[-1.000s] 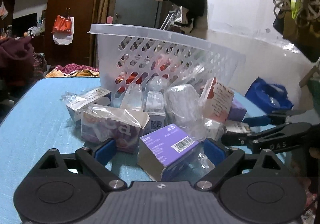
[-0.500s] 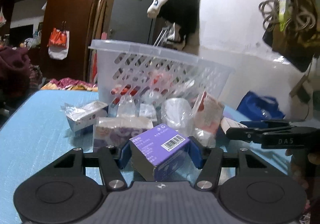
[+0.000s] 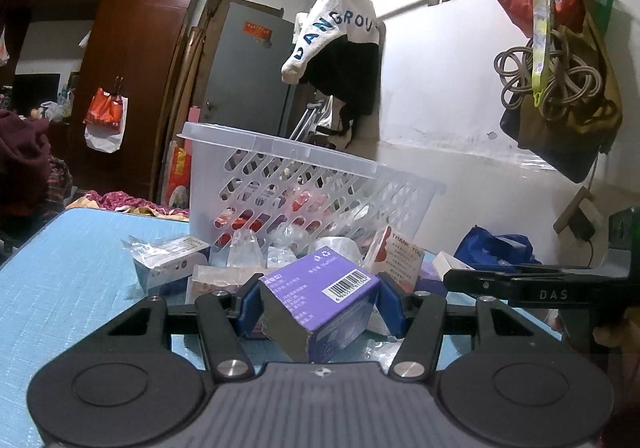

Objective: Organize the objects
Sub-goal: 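Grasp the purple barcode box with the left gripper while the right grasps the white KENT box, then carry both boxes over the white basket and open both grippers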

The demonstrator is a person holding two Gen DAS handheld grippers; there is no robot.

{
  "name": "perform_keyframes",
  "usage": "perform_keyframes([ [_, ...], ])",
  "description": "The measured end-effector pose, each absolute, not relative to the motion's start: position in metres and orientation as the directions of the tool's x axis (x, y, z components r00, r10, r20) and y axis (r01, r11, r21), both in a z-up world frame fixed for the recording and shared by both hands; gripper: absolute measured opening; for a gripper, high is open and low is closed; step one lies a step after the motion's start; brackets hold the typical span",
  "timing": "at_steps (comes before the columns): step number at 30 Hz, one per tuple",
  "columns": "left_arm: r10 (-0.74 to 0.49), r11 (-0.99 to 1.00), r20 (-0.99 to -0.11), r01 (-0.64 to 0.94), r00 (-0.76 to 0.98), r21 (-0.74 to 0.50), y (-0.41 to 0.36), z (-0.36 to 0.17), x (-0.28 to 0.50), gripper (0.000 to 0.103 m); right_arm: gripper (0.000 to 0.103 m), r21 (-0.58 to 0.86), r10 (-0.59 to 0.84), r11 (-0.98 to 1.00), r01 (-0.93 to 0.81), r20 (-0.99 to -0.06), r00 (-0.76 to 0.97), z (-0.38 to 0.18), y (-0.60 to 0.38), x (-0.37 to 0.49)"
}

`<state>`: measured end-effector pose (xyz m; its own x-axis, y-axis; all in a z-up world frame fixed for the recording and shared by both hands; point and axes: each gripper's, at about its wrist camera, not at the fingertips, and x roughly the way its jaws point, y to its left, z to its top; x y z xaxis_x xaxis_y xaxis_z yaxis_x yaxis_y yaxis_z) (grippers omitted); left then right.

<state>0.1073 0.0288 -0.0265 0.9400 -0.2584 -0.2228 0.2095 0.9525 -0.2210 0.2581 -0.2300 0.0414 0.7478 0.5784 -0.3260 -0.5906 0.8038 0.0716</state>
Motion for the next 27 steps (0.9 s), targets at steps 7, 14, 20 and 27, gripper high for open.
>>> perform_keyframes([
  [7, -0.272, 0.944, -0.213, 0.217, 0.938, -0.250, 0.036, -0.028, 0.106, 0.062, 0.067, 0.080, 0.578, 0.807, -0.586, -0.315, 0.753, 0.041, -0.231, 0.257],
  [14, -0.286, 0.943, -0.122, 0.257, 0.950, -0.211, 0.045, 0.046, 0.118, 0.062, 0.067, 0.067, 0.601, 0.796, -0.601, -0.204, 0.773, 0.102, -0.231, 0.253],
  [20, -0.234, 0.962, -0.229, 0.190, 0.945, -0.198, 0.043, 0.109, 0.211, 0.063, 0.067, -0.056, 0.523, 0.830, -0.555, -0.267, 0.809, 0.153, -0.171, 0.321],
  [27, -0.207, 0.964, -0.375, 0.123, 0.904, -0.234, 0.043, 0.083, 0.267, 0.096, 0.102, -0.066, 0.476, 0.848, -0.525, -0.340, 0.811, 0.144, -0.157, 0.346],
])
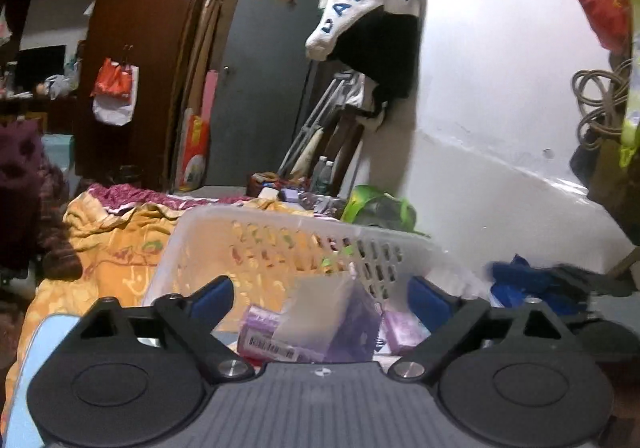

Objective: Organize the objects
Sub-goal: 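Carry both boxes over the white basket and open both grippers, then grasp a clear-wrapped box with the left gripper while the right grasps a purple box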

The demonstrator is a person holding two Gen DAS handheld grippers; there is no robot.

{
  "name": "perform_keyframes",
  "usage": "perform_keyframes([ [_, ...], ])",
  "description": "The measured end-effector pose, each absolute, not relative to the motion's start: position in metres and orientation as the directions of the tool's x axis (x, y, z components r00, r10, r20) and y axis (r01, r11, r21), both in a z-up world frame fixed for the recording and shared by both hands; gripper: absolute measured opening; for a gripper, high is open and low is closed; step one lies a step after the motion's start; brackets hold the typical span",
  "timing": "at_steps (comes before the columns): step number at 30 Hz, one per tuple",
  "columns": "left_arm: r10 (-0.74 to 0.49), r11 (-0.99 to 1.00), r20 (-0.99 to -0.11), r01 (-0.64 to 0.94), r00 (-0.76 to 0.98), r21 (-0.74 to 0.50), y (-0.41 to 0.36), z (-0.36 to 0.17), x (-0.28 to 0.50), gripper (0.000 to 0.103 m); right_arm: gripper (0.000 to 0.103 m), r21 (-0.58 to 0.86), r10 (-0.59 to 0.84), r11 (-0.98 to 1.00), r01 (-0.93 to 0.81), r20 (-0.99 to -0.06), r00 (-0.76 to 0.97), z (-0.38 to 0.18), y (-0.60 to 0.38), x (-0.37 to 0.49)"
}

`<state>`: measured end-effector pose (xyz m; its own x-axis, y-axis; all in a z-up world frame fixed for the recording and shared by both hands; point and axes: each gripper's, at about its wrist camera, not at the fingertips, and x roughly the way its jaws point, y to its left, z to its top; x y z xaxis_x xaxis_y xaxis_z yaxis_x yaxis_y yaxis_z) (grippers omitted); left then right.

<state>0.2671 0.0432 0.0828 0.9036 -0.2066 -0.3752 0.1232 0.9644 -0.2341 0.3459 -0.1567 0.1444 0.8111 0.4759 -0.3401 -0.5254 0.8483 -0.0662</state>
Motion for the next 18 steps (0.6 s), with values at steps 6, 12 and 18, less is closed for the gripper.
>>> perform_keyframes([
  [6, -0.187, 0.976, -0.294, 0.145, 0.937, -0.160, 0.050, 0.066, 0.182, 0.101, 0.103, 0.011, 0.532, 0.835, -0.550, -0.271, 0.802, 0.121, -0.224, 0.280],
  [12, -0.169, 0.976, -0.394, 0.097, 0.903, -0.196, 0.062, 0.016, 0.154, 0.101, 0.099, 0.010, 0.450, 0.857, -0.515, -0.500, 0.739, 0.060, -0.221, 0.302],
  [18, -0.129, 0.981, -0.455, 0.046, 0.881, -0.189, 0.071, -0.008, 0.159, 0.101, 0.094, 0.044, 0.469, 0.843, -0.537, -0.548, 0.692, 0.040, -0.210, 0.306],
])
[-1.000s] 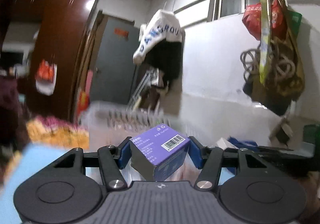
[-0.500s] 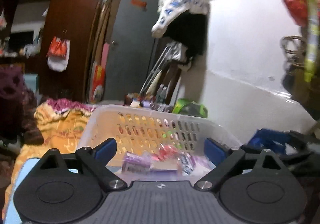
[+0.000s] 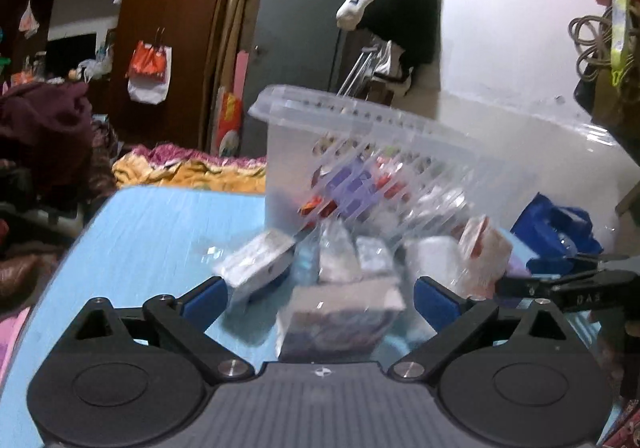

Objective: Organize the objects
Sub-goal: 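Grasp a clear-wrapped box with the left gripper while the right grasps a purple box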

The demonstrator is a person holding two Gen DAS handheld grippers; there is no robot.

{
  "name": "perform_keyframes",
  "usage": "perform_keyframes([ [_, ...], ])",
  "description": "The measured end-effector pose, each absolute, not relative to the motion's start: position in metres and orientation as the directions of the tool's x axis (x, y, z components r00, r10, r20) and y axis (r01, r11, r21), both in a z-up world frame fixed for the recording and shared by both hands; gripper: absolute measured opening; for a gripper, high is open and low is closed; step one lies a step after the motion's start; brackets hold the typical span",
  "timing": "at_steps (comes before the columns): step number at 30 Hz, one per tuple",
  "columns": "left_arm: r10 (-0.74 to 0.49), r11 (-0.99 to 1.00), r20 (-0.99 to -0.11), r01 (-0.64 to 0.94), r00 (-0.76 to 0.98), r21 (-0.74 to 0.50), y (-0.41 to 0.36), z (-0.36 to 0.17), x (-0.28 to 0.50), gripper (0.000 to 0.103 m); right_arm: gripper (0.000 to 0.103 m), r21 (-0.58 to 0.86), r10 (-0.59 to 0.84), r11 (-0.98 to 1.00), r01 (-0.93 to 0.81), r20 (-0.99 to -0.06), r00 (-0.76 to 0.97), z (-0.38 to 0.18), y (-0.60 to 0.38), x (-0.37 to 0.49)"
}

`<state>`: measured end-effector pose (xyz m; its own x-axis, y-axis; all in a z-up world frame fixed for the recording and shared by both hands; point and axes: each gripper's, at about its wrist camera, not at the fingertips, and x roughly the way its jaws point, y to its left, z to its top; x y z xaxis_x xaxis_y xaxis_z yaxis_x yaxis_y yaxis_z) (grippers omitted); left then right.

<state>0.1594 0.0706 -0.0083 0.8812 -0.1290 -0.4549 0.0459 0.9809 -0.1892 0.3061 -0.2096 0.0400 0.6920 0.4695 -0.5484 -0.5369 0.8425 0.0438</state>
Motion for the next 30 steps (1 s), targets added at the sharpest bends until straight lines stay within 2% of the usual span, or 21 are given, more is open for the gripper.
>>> perform_keyframes([
  [2, -0.120, 0.983, -0.478, 0.037, 0.870, -0.180, 0.068, -0.012, 0.162, 0.100, 0.088, 0.061, 0.484, 0.838, -0.542, -0.542, 0.687, 0.040, -0.210, 0.303],
  [4, -0.112, 0.987, -0.495, 0.037, 0.862, -0.158, 0.064, -0.014, 0.163, 0.100, 0.077, 0.062, 0.487, 0.836, -0.546, -0.542, 0.684, 0.038, -0.209, 0.301],
  [8, -0.085, 0.992, -0.512, 0.027, 0.855, -0.120, 0.054, -0.014, 0.167, 0.100, 0.064, 0.060, 0.477, 0.842, -0.536, -0.549, 0.687, 0.037, -0.209, 0.302],
  [15, -0.058, 0.997, -0.579, 0.013, 0.813, -0.081, 0.042, -0.018, 0.181, 0.097, 0.069, 0.022, 0.439, 0.854, -0.519, -0.568, 0.697, 0.037, -0.201, 0.306],
  [16, -0.063, 0.996, -0.582, 0.016, 0.811, -0.085, 0.042, -0.018, 0.182, 0.092, 0.067, 0.015, 0.432, 0.856, -0.517, -0.570, 0.699, 0.036, -0.200, 0.306],
  [17, -0.077, 0.995, -0.582, 0.023, 0.809, -0.099, 0.044, -0.018, 0.181, 0.077, 0.061, 0.009, 0.427, 0.858, -0.514, -0.569, 0.703, 0.036, -0.199, 0.305],
  [18, -0.083, 0.994, -0.577, 0.024, 0.813, -0.110, 0.046, -0.018, 0.180, 0.076, 0.053, 0.001, 0.417, 0.862, -0.507, -0.569, 0.709, 0.036, -0.200, 0.304],
  [21, -0.142, 0.985, -0.551, 0.066, 0.822, -0.157, 0.049, -0.020, 0.173, 0.076, 0.051, -0.014, 0.402, 0.872, -0.489, -0.549, 0.733, 0.037, -0.203, 0.296],
  [25, -0.217, 0.963, -0.459, 0.111, 0.861, -0.247, 0.061, -0.018, 0.160, 0.076, 0.050, -0.013, 0.403, 0.883, -0.470, -0.495, 0.770, 0.042, -0.211, 0.283],
  [30, -0.257, 0.956, -0.383, 0.174, 0.887, -0.237, 0.056, -0.015, 0.148, 0.076, 0.050, 0.035, 0.451, 0.873, -0.487, -0.438, 0.777, 0.047, -0.222, 0.278],
])
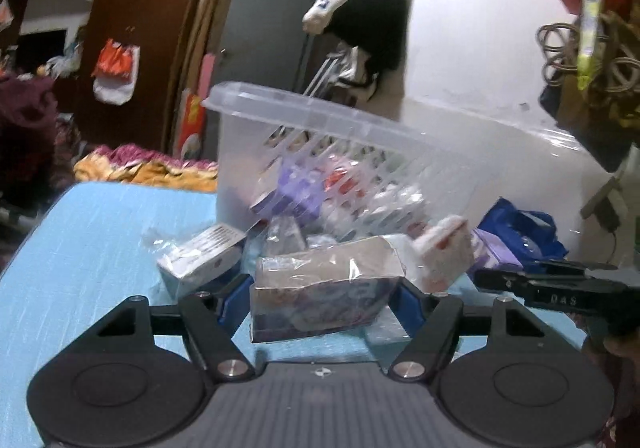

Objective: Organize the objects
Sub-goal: 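Grasp a clear-wrapped box with the left gripper while the right grasps a purple box, then lift both items over the white basket and open both grippers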

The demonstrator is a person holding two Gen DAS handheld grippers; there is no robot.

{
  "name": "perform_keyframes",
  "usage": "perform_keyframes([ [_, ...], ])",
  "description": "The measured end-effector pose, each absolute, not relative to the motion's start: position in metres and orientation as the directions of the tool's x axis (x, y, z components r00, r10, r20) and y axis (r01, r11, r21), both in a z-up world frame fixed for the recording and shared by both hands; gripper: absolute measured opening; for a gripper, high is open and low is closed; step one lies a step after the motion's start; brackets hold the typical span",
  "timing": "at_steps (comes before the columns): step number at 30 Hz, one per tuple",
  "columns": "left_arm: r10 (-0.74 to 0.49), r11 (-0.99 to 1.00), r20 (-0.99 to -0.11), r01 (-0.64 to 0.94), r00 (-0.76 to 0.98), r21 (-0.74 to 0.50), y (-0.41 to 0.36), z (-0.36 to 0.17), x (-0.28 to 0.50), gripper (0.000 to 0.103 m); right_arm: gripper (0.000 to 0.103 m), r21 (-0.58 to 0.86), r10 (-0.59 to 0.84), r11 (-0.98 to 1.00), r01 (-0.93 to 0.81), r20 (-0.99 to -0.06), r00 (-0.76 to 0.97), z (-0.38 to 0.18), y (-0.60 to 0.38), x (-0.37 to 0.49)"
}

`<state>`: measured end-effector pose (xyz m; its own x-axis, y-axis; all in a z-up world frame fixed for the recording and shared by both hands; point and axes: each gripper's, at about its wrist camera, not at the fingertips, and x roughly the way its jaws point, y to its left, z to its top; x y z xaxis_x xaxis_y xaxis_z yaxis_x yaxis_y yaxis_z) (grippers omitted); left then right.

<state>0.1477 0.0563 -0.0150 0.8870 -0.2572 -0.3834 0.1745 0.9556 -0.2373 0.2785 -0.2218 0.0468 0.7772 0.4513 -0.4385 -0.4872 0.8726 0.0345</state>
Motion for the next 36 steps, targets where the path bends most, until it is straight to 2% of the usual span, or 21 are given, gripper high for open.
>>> perform_keyframes([
  [8, -0.268, 0.953, -0.352, 0.192, 0.897, -0.235, 0.057, -0.012, 0.148, 0.076, 0.049, 0.047, 0.466, 0.874, -0.483, -0.359, 0.809, 0.051, -0.228, 0.269],
  [12, -0.279, 0.943, -0.277, 0.208, 0.920, -0.259, 0.065, -0.010, 0.137, 0.076, 0.049, 0.042, 0.461, 0.878, -0.477, -0.340, 0.820, 0.053, -0.228, 0.268],
  [17, -0.285, 0.928, -0.234, 0.206, 0.930, -0.311, 0.076, -0.010, 0.135, 0.076, 0.049, 0.044, 0.462, 0.878, -0.476, -0.331, 0.823, 0.053, -0.228, 0.267],
  [36, -0.277, 0.930, -0.234, 0.200, 0.932, -0.308, 0.078, -0.013, 0.135, 0.076, 0.048, 0.047, 0.492, 0.863, -0.504, -0.308, 0.814, 0.054, -0.230, 0.263],
])
